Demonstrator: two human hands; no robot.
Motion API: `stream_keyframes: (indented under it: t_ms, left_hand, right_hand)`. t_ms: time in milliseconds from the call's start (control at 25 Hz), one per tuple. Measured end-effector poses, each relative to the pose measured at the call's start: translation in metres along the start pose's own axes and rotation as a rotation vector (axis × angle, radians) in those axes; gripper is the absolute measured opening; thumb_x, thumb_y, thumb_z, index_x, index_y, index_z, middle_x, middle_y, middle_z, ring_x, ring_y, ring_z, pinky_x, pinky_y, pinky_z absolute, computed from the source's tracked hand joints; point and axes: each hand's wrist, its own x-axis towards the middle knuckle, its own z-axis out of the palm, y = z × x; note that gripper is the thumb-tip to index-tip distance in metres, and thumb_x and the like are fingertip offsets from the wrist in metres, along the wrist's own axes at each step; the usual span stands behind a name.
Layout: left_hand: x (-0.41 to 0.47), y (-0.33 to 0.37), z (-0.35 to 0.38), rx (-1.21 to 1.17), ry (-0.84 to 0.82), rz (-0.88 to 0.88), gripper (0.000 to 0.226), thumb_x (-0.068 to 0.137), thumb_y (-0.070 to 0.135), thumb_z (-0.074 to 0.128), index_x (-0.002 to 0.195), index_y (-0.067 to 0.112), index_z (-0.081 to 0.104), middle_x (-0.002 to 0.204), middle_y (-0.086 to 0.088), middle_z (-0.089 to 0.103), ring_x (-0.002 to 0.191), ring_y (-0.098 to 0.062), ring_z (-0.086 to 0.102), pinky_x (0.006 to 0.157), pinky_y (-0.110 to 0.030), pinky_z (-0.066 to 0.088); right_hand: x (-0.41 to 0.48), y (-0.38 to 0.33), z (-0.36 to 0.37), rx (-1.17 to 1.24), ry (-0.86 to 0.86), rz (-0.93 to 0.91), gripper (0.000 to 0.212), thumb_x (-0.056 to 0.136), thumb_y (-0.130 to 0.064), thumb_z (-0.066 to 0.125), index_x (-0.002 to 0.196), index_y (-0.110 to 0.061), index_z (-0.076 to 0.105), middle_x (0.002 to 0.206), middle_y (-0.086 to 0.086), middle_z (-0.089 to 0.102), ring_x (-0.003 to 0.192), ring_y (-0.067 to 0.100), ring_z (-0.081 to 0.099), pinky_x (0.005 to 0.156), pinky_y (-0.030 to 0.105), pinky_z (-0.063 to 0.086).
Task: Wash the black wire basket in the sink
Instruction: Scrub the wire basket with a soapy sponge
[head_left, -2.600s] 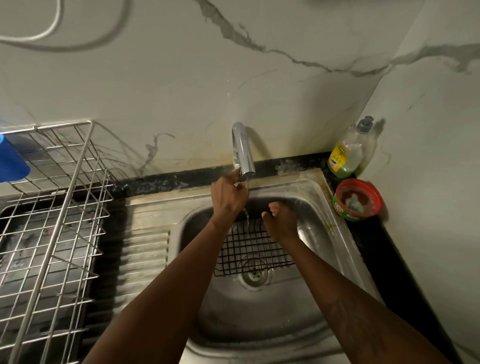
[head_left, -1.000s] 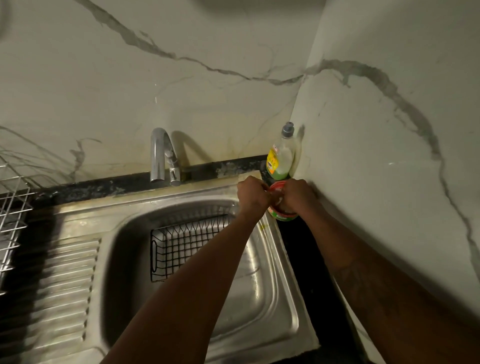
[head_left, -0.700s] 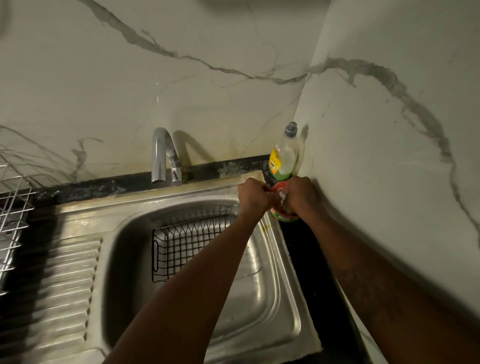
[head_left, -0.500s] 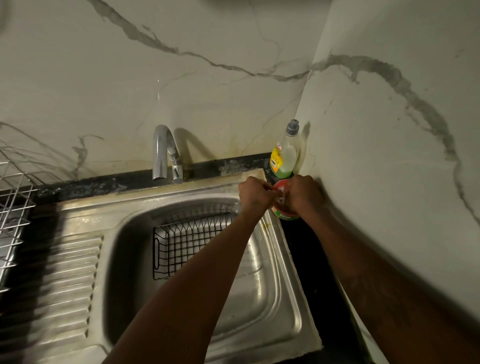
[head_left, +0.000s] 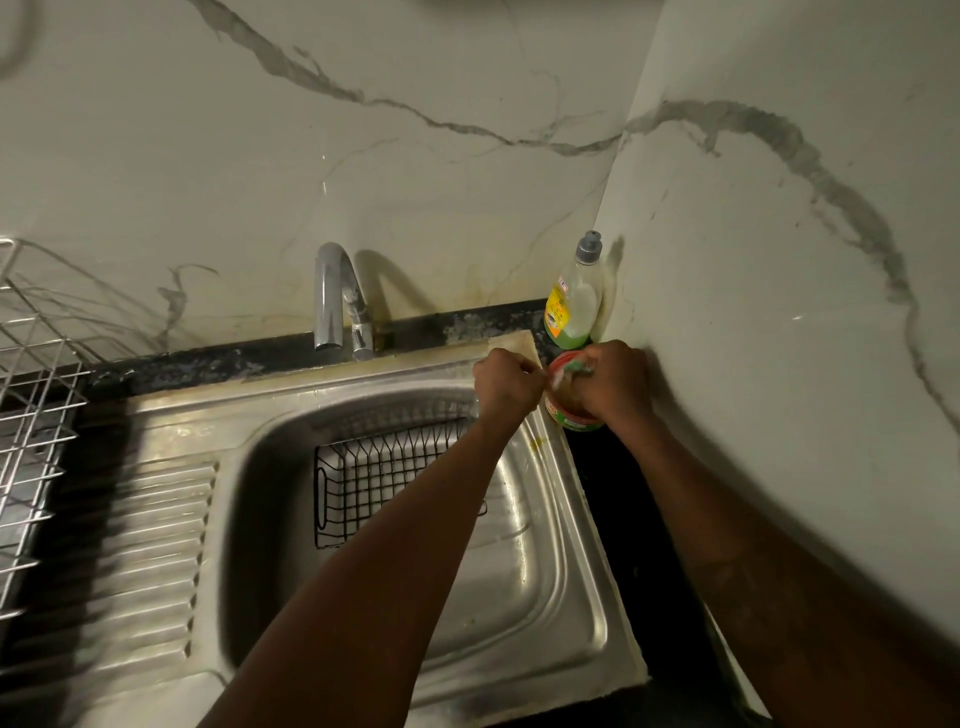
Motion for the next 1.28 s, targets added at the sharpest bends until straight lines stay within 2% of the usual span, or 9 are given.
stream_keyframes:
  t_ms: [120,200,360,560,760,920,1000,1120,1280]
  left_hand:
    - [-0.012,-0.009,-0.020,0.004,0.031,-0.006,0.015,0.079,0.022,0.073,0.069,0.012,0.077,0.059,-0.002,0.072,0.066,-0.025,0.073,0.078,-0.039,0.062]
    - [-0.020,-0.019,-0.042,0.011,0.043,-0.001,0.012,0.084,0.019,0.075,0.076,0.012,0.079,0.071,-0.003,0.075,0.073,-0.017,0.073,0.082,-0.030,0.060]
    - [-0.032,-0.065,-0.091,-0.019,0.112,-0.125,0.003,0.084,0.019,0.078,0.086,0.018,0.076,0.088,-0.003,0.076,0.080,-0.012,0.072,0.082,-0.030,0.061]
    - [-0.058,-0.129,-0.146,0.117,0.187,-0.196,0.023,0.087,0.015,0.071,0.066,0.025,0.067,0.069,0.005,0.067,0.070,-0.007,0.066,0.079,-0.029,0.060]
    - [-0.061,-0.180,-0.180,0.150,0.247,-0.248,0.019,0.090,0.009,0.064,0.082,0.017,0.079,0.078,0.003,0.071,0.079,-0.009,0.065,0.082,-0.022,0.053]
    - [-0.060,-0.210,-0.190,0.195,0.253,-0.197,0.024,0.089,0.009,0.057,0.074,0.017,0.074,0.075,-0.005,0.072,0.074,-0.021,0.069,0.076,-0.033,0.061]
    - [-0.063,-0.223,-0.196,0.251,0.283,-0.165,0.026,0.090,0.009,0.055,0.072,0.019,0.071,0.069,0.002,0.067,0.065,-0.013,0.063,0.068,-0.031,0.058]
    - [-0.062,-0.239,-0.204,0.346,0.369,-0.120,0.024,0.090,0.009,0.052,0.071,0.020,0.063,0.065,0.007,0.060,0.065,-0.015,0.061,0.066,-0.030,0.052]
    - [-0.053,-0.237,-0.205,0.294,0.234,-0.250,0.021,0.092,0.007,0.052,0.077,0.010,0.066,0.067,0.000,0.058,0.065,-0.019,0.058,0.063,-0.030,0.049]
  right_hand:
    - [-0.013,-0.013,0.012,0.293,0.075,0.074,0.026,0.077,-0.031,0.083,0.101,-0.020,0.080,0.097,-0.003,0.078,0.091,0.015,0.072,0.082,0.024,0.054]
    - [-0.018,-0.023,0.027,0.432,0.036,0.131,0.028,0.076,-0.034,0.085,0.100,-0.022,0.079,0.087,-0.009,0.078,0.079,0.009,0.072,0.075,0.025,0.056]
    - [-0.038,-0.064,0.065,1.110,-0.214,0.355,0.025,0.083,-0.003,0.080,0.105,0.002,0.069,0.092,0.013,0.076,0.081,0.021,0.075,0.071,0.028,0.063]
    - [-0.070,-0.093,0.142,1.306,-0.411,0.459,0.007,0.091,0.000,0.067,0.098,-0.001,0.068,0.108,0.018,0.071,0.097,0.023,0.071,0.067,0.027,0.062]
    - [-0.081,-0.109,0.197,1.223,-0.375,0.444,0.009,0.090,0.009,0.065,0.094,0.002,0.070,0.100,0.014,0.073,0.097,0.022,0.070,0.074,0.022,0.061]
    - [-0.081,-0.111,0.234,0.990,-0.228,0.309,0.015,0.082,0.003,0.079,0.085,-0.011,0.075,0.094,0.007,0.077,0.090,0.017,0.072,0.078,0.022,0.058]
    - [-0.079,-0.116,0.249,0.846,-0.174,0.231,0.014,0.079,-0.004,0.084,0.085,-0.014,0.076,0.090,0.001,0.077,0.085,0.011,0.072,0.080,0.019,0.057]
    - [-0.075,-0.121,0.273,0.668,-0.136,0.107,0.018,0.083,-0.011,0.082,0.094,-0.024,0.075,0.098,-0.001,0.075,0.090,0.007,0.070,0.076,0.015,0.054]
    - [-0.074,-0.114,0.301,0.467,-0.105,0.030,0.029,0.087,-0.024,0.079,0.113,-0.035,0.070,0.120,0.009,0.065,0.102,0.016,0.066,0.089,0.028,0.059]
